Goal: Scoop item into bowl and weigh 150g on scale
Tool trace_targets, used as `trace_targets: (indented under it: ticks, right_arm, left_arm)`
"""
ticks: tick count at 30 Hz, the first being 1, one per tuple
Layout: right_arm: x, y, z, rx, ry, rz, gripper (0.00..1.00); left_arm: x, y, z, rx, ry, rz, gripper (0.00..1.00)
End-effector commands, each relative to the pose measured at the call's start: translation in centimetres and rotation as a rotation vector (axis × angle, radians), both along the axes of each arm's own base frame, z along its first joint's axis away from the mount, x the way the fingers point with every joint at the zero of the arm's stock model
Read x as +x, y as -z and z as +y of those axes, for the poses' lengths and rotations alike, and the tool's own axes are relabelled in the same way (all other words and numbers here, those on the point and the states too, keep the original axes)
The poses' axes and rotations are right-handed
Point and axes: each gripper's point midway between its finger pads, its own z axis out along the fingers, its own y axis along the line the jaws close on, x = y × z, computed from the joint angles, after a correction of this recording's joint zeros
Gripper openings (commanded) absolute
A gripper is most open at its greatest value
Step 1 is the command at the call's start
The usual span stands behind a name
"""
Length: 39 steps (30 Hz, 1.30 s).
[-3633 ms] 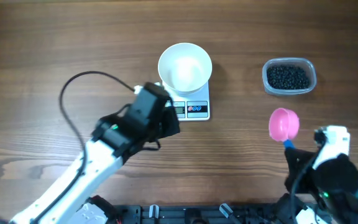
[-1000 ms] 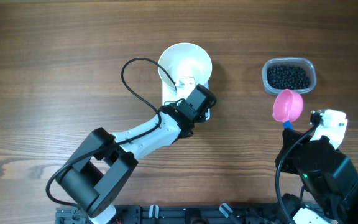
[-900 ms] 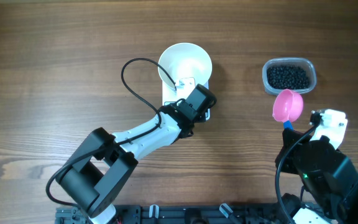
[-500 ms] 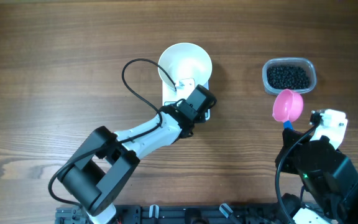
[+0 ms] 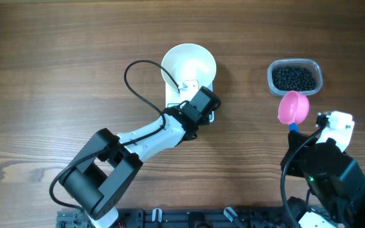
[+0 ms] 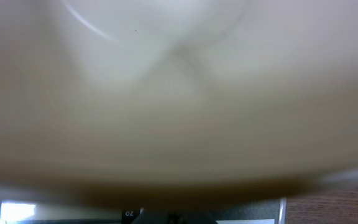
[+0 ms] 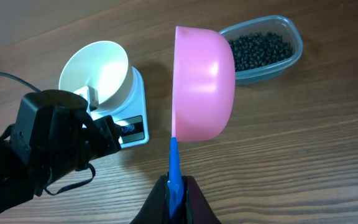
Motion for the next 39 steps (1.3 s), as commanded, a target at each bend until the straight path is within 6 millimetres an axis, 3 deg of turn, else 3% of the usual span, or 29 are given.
trace_targets:
  ticks: [1,12,17,20,25,31,33,35,39]
  right_arm:
    - [0.3,-0.5,-0.3,0.001,0.026,-0.022,0.04]
    - [0.4,-0.7,-0.1,0.012,0.025,-0.032,0.04]
    - [0.5,-0.8,-0.1,0.017,0.026,-0.037,0.04]
    - [0.5,-0.9,0.0,0.019,0.025,-0.039,0.04]
    - [0.5,-0.8,0.0,0.021,0.026,-0.038,0.04]
    - [0.3,-0.6,0.1,0.022,0.016,-0.024,0.04]
    - [0.2,-0.4,0.1,0.019,0.011,-0.014,0.04]
    - [0.0,-0.3,0.1,0.019,0.007,-0.005,0.04]
    - [0.0,-0.3,0.1,0.019,0.009,-0.005,0.04]
  left_arm:
    - [-0.2,1.7,0.5,0.033,-0.014,0.040,0.04]
    - [-1.5,3.0,0.5,0.034,-0.010,0.105,0.04]
    - [-1.3,2.5,0.3,0.022,-0.009,0.094,0.04]
    - [-1.4,1.0,-0.3,-0.013,0.004,0.089,0.04]
    - [-1.7,-3.3,-0.7,-0.082,0.024,0.048,0.04]
    - [-4.0,-8.1,1.1,-0.091,0.031,0.038,0.04]
    - [-4.9,-9.6,2.1,-0.091,0.031,0.038,0.09]
    - [-6.2,-11.2,3.4,-0.085,0.033,0.040,0.21]
    - [-8.4,-13.8,6.4,-0.056,0.016,0.031,0.74]
